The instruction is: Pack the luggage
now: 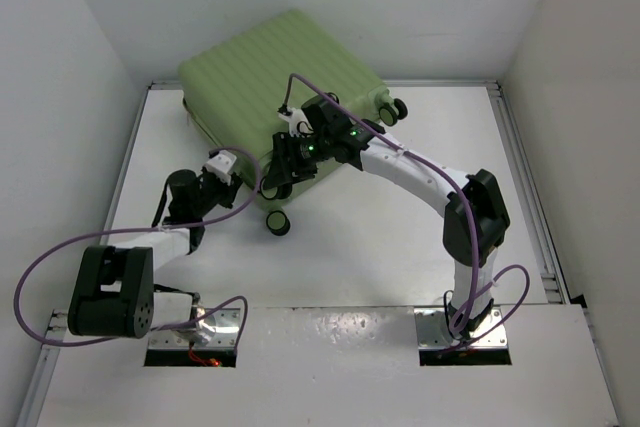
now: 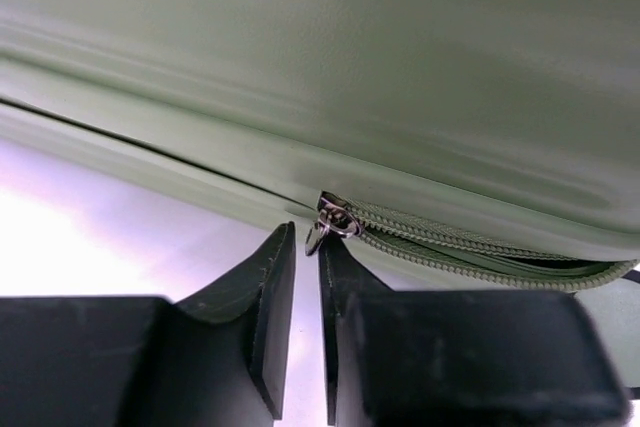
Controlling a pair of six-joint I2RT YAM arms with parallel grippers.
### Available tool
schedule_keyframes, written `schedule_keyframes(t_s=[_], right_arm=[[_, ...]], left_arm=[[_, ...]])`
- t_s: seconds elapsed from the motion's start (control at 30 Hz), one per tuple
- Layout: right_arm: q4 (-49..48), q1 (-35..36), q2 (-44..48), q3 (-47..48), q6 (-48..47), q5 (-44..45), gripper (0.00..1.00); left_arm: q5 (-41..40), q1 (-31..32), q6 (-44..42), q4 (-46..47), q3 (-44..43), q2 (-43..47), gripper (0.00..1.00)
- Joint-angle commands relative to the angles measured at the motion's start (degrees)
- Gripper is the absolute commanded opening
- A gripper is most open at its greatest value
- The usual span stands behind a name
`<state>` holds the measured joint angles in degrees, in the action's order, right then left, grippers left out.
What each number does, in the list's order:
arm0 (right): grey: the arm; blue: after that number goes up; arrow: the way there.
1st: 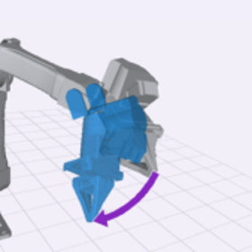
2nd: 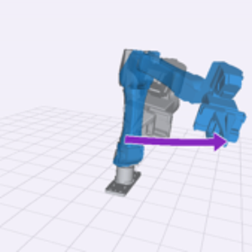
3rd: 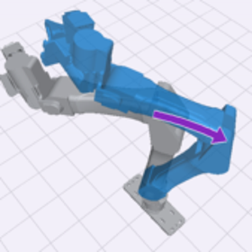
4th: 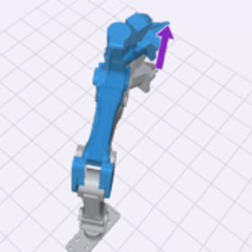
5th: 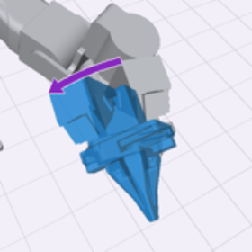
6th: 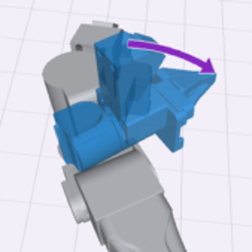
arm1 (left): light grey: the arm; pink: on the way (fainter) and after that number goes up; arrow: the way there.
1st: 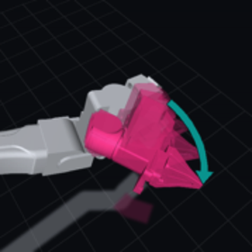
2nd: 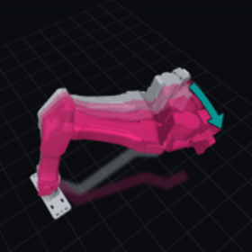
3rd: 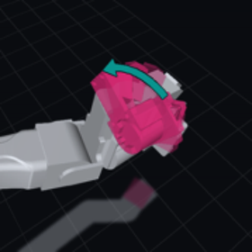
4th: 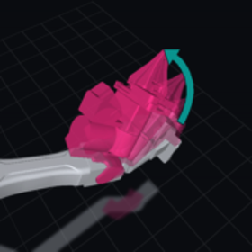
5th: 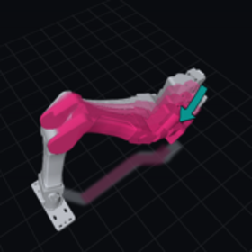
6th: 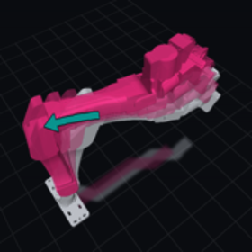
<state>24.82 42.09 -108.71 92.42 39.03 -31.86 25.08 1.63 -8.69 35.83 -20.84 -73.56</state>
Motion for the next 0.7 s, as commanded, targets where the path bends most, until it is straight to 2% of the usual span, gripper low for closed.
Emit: schedule_keyframes(t_s=[0.0,0.2,0.27,0.3,0.37,0.47,0.5,0.57,0.67], right_arm=[[-5.6,-2.3,-0.1,0.0,2.4,-1.6,0.2],[-5.5,-2.1,-0.1,-0.1,2.4,-1.7,0.2],[-5.6,-2.2,0.2,-0.3,2.4,-1.6,0.2],[-5.7,-2.2,0.1,-0.3,2.1,-1.6,0.2],[-5.7,-2.1,0.0,-0.2,2.2,-1.6,0.2],[-5.7,-2.2,0.0,-0.1,2.1,-1.8,0.2],[-5.7,-2.2,0.0,-0.1,2.1,-1.8,0.2],[-5.6,-2.1,-0.2,0.0,2.3,-1.9,0.2],[-5.7,-2.1,-0.3,0.0,2.5,-2.1,0.2]], left_arm=[[2.9,0.5,-1.3,3.8,-2.4,2.8,0.24],[2.3,0.5,-1.9,3.8,-2.4,2.8,0.26],[2.3,1.0,-1.9,3.8,-2.4,2.8,0.22],[2.3,1.0,-1.9,3.8,-2.4,2.8,0.15],[2.3,1.0,-1.9,3.8,-2.4,2.1,0.1],[2.3,1.0,-1.9,3.1,-3.1,0.9,0.06],[2.3,1.0,-1.9,3.1,-3.6,0.9,0.0],[2.3,1.0,-1.9,1.8,-3.6,0.9,0.0],[6.8,1.0,-4.1,-2.9,-4.6,2.0,0.0]])
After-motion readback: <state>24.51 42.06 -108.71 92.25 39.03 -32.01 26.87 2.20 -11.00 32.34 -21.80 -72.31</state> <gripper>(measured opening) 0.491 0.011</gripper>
